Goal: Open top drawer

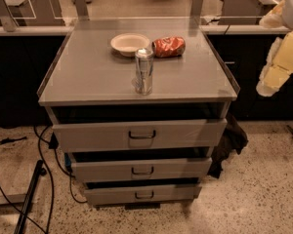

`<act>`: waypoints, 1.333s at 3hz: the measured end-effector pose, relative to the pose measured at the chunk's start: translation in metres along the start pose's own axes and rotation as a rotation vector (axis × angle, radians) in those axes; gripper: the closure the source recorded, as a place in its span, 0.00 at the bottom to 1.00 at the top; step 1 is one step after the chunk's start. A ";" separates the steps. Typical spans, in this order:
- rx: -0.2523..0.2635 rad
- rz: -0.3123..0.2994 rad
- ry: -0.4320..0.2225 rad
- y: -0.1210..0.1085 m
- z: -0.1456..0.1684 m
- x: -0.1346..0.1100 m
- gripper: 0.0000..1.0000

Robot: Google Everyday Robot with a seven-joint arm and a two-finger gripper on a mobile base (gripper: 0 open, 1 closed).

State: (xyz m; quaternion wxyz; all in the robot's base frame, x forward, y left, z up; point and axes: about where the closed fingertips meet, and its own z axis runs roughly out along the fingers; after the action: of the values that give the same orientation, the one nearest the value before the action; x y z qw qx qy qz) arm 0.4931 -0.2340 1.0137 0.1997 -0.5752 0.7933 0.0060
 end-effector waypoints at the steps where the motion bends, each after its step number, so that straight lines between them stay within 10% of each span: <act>1: 0.013 -0.001 -0.010 -0.003 0.001 -0.003 0.00; 4: -0.050 0.052 -0.020 0.023 0.076 0.018 0.00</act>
Offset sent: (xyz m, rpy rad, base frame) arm 0.0000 0.0105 -0.0429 0.0500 -0.0041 0.0003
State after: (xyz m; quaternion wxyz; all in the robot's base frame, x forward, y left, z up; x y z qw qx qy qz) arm 0.4907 -0.2244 0.9324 0.1931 -0.5589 0.8056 0.0370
